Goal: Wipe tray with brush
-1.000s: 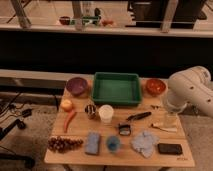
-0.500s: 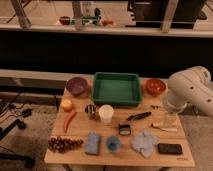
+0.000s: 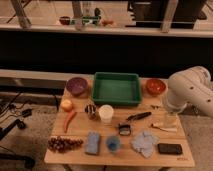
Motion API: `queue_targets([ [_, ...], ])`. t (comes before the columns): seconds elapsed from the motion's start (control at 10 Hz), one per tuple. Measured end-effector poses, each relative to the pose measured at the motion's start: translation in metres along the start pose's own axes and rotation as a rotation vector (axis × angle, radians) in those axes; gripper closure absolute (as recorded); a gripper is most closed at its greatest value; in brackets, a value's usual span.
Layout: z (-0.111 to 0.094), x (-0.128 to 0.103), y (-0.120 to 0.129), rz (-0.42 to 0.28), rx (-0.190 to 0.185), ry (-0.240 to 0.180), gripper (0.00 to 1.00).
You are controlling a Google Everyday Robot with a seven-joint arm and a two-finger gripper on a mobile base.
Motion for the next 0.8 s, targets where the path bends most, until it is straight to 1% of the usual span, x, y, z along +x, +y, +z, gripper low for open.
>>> queue_targets([
  [0.1, -0.001, -0.002, 0.001, -0.004, 0.004, -0.004, 0.20],
  [0.2, -0.001, -0.014, 0.003, -0.019, 0.008, -0.016, 0.20],
  [0.5, 0.004, -0.066, 0.010, -0.060, -0.002, -0.063, 0.20],
  [0.6, 0.008, -0.091, 0.012, -0.088, -0.009, -0.084, 0.20],
  [0.8, 0.015, -0.114, 0.015, -0.120, -0.020, -0.114, 0.20],
])
